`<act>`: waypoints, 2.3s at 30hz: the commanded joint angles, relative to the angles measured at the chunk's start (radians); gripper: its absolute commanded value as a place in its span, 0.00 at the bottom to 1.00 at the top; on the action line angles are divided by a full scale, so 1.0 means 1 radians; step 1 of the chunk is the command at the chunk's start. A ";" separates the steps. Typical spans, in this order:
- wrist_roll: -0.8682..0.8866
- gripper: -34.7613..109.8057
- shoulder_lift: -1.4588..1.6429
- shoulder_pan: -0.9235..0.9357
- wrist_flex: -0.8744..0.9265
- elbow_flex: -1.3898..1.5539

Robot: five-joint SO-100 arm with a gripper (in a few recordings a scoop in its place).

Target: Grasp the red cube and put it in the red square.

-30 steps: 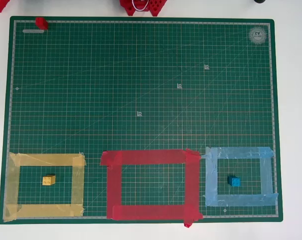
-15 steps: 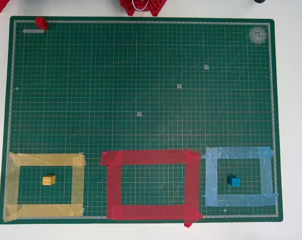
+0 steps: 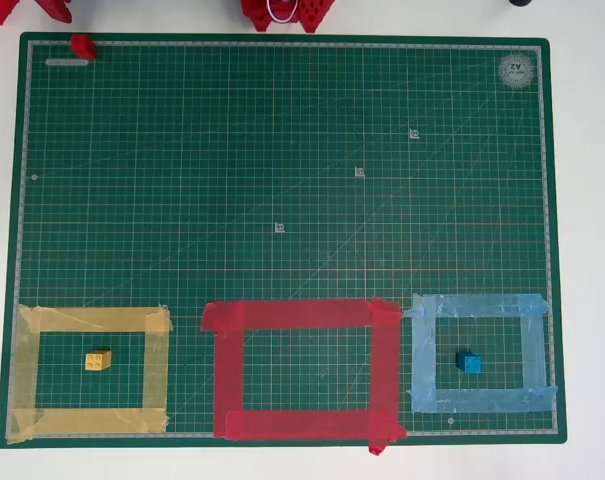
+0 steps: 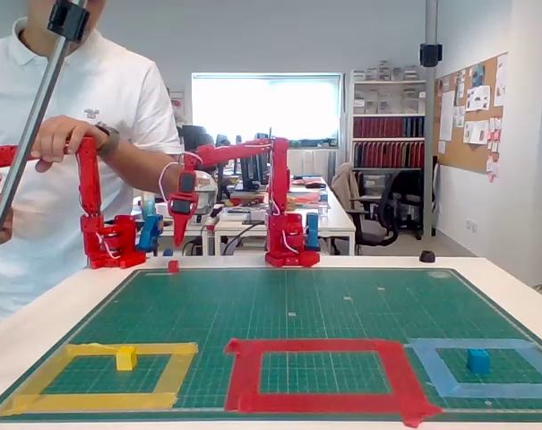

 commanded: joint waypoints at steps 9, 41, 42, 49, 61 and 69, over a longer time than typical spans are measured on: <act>-0.011 0.33 -0.060 -0.020 -0.029 -0.089; -0.006 0.36 -0.129 -0.044 -0.069 -0.107; -0.006 0.36 -0.129 -0.044 -0.069 -0.104; -0.006 0.36 -0.121 -0.041 -0.072 -0.069; -0.006 0.36 -0.114 -0.034 -0.095 -0.023; -0.006 0.36 -0.104 -0.025 -0.095 0.000</act>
